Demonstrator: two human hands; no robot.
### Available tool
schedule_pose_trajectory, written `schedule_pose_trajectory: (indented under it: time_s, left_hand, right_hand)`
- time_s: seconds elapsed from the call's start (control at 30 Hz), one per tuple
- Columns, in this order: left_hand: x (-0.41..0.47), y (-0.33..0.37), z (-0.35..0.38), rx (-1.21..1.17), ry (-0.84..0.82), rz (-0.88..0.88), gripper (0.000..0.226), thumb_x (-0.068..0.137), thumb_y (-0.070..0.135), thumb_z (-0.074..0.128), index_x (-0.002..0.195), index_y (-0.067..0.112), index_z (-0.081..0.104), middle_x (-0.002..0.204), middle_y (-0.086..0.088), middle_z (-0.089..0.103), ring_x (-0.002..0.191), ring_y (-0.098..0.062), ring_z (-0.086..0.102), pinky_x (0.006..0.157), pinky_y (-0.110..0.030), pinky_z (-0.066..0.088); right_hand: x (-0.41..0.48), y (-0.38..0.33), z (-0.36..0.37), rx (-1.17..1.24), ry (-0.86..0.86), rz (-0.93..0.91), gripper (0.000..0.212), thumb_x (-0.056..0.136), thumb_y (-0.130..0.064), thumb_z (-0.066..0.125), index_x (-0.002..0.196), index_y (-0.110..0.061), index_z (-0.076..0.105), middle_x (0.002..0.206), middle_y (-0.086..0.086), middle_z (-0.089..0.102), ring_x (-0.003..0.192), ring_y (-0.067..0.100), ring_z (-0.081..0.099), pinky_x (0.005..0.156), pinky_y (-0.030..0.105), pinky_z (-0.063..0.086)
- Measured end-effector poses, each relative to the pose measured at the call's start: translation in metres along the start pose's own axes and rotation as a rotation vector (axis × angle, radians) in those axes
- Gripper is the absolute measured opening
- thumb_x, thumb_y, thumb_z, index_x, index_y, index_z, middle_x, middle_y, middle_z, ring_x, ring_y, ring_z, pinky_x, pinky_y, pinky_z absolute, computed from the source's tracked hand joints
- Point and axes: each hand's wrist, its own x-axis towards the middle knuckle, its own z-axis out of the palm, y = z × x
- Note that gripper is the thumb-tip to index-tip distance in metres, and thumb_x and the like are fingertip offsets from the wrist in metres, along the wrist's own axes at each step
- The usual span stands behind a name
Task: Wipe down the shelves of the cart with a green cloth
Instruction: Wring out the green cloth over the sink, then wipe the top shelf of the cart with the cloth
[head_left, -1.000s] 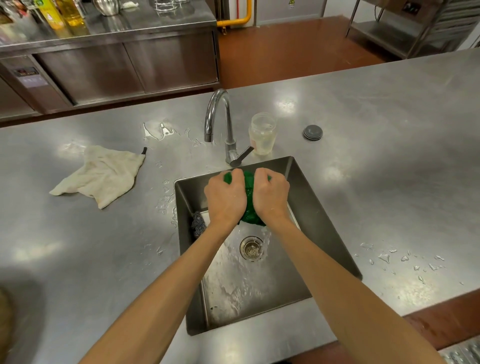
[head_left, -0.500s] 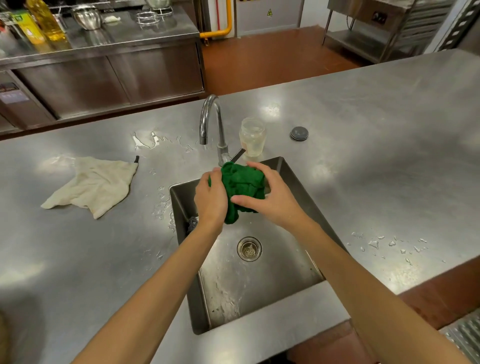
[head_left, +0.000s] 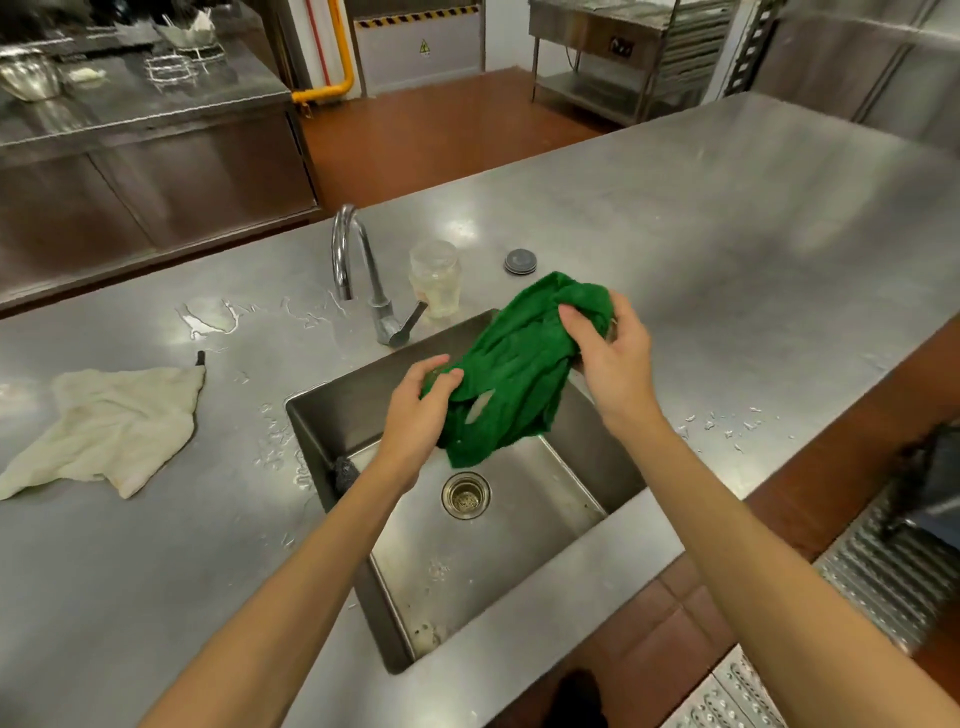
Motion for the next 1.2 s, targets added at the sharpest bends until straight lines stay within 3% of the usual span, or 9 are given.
schedule_pose_trajectory:
  time_s: [0.17, 0.27, 0.37, 0.6, 0.67, 0.77, 0.93, 1.03, 1.2]
  left_hand:
    - [-0.010, 0.008, 0.049, 0.069, -0.234, 0.070, 0.047, 0.097, 0.024, 0.056, 0.142, 0.033, 0.046, 0.126, 0.002, 0.059, 0.112, -0.011, 0.060, 0.089, -0.023, 0.050]
    - [-0.021, 0.020, 0.089, 0.138, -0.389, 0.097, 0.045, 0.097, 0.014, 0.050, 0.139, 0.029, 0.051, 0.115, 0.013, 0.058, 0.092, 0.014, 0.056, 0.070, -0.003, 0.045]
    - [-0.031, 0.036, 0.133, 0.208, -0.437, 0.192, 0.034, 0.097, 0.016, 0.049, 0.128, 0.023, 0.060, 0.111, 0.013, 0.062, 0.094, 0.015, 0.053, 0.066, 0.005, 0.039]
    - [-0.062, 0.059, 0.244, 0.191, -0.552, 0.420, 0.056, 0.079, 0.025, 0.067, 0.132, 0.033, 0.050, 0.129, 0.015, 0.059, 0.123, -0.004, 0.053, 0.102, -0.026, 0.043]
    - [-0.067, 0.064, 0.276, 0.212, -0.560, 0.451, 0.058, 0.077, 0.023, 0.074, 0.129, 0.035, 0.051, 0.121, 0.012, 0.064, 0.116, -0.004, 0.058, 0.097, -0.025, 0.046]
    - [-0.075, 0.074, 0.326, 0.174, -0.588, 0.396, 0.051, 0.075, 0.010, 0.083, 0.118, 0.025, 0.061, 0.093, -0.007, 0.073, 0.082, -0.009, 0.069, 0.075, -0.020, 0.053]
    - [-0.092, 0.080, 0.412, 0.297, -0.614, 0.415, 0.024, 0.069, 0.016, 0.086, 0.085, 0.018, 0.070, 0.071, -0.022, 0.061, 0.063, -0.021, 0.053, 0.058, -0.037, 0.048]
    - [-0.109, 0.083, 0.463, 0.296, -0.640, 0.366, 0.020, 0.077, -0.001, 0.076, 0.090, 0.005, 0.061, 0.072, -0.017, 0.054, 0.057, -0.021, 0.056, 0.056, -0.035, 0.052]
    - [-0.141, 0.085, 0.542, 0.089, -0.767, 0.340, 0.025, 0.084, -0.010, 0.063, 0.095, 0.012, 0.059, 0.066, 0.001, 0.065, 0.056, -0.006, 0.061, 0.058, -0.024, 0.054]
  right_hand:
    - [-0.004, -0.035, -0.039, 0.075, 0.065, -0.057, 0.014, 0.091, -0.014, 0.066, 0.105, -0.013, 0.064, 0.099, 0.005, 0.070, 0.095, 0.021, 0.069, 0.081, 0.036, 0.058]
    - [-0.005, -0.052, -0.072, 0.092, 0.099, -0.077, 0.018, 0.089, -0.017, 0.069, 0.105, -0.011, 0.066, 0.101, 0.008, 0.071, 0.098, 0.027, 0.068, 0.084, 0.042, 0.058]
    - [-0.006, -0.064, -0.113, 0.050, 0.108, -0.113, 0.023, 0.085, -0.019, 0.073, 0.105, -0.010, 0.066, 0.102, 0.010, 0.070, 0.100, 0.029, 0.067, 0.086, 0.045, 0.056]
    - [-0.012, -0.080, -0.217, -0.042, 0.112, -0.098, 0.020, 0.085, -0.015, 0.072, 0.102, -0.011, 0.065, 0.099, 0.010, 0.070, 0.096, 0.025, 0.068, 0.082, 0.040, 0.056]
    - [-0.012, -0.088, -0.251, -0.081, 0.134, -0.098, 0.018, 0.086, -0.013, 0.070, 0.102, -0.010, 0.065, 0.095, 0.006, 0.069, 0.091, 0.019, 0.067, 0.079, 0.035, 0.055]
    - [-0.016, -0.102, -0.304, -0.097, 0.175, -0.104, 0.012, 0.087, -0.006, 0.065, 0.099, -0.008, 0.064, 0.087, 0.004, 0.067, 0.083, 0.014, 0.065, 0.074, 0.031, 0.053]
    - [-0.043, -0.120, -0.387, -0.243, 0.169, -0.163, 0.021, 0.082, 0.005, 0.067, 0.093, -0.013, 0.060, 0.083, 0.005, 0.061, 0.074, 0.009, 0.059, 0.069, 0.023, 0.049]
    - [-0.064, -0.123, -0.431, -0.368, 0.168, -0.154, 0.031, 0.071, 0.008, 0.074, 0.088, -0.016, 0.065, 0.109, 0.008, 0.067, 0.094, 0.013, 0.064, 0.082, 0.027, 0.052]
    - [-0.097, -0.124, -0.489, -0.546, 0.300, -0.131, 0.041, 0.064, 0.008, 0.071, 0.074, -0.032, 0.070, 0.135, -0.004, 0.047, 0.125, 0.004, 0.048, 0.104, 0.034, 0.044]
